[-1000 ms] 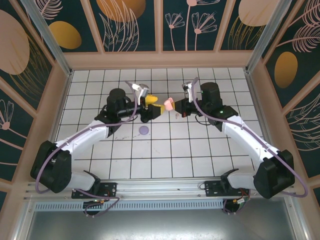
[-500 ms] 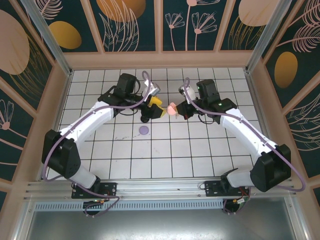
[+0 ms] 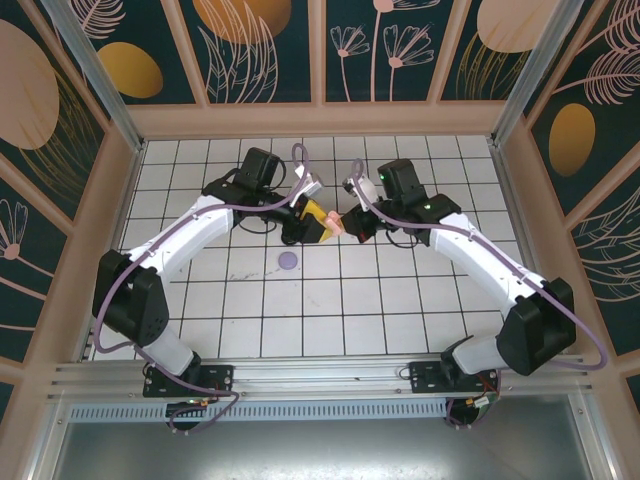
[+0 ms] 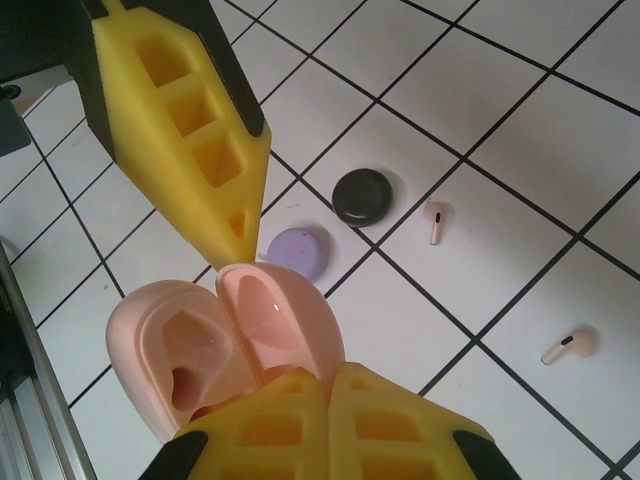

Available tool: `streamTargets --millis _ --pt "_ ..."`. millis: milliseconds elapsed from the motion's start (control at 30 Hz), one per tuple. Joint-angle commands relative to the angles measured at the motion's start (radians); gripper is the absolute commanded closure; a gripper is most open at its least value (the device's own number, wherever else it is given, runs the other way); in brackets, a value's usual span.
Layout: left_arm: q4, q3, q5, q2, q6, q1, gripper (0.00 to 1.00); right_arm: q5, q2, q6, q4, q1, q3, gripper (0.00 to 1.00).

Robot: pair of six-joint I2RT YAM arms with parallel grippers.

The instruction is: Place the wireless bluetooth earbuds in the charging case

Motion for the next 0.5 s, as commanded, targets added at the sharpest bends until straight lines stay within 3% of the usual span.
streamTargets --millis 0,467 --pt "-0.027 0.021 0.048 0.018 0.031 0.002 0.34 0.004 0.012 -0.004 -0.003 0.026 0.047 1.00" --pt "-0.043 0.028 0.046 0.031 0.054 0.001 0.40 0.032 0.030 -0.009 -0.028 0.071 0.098 1.00"
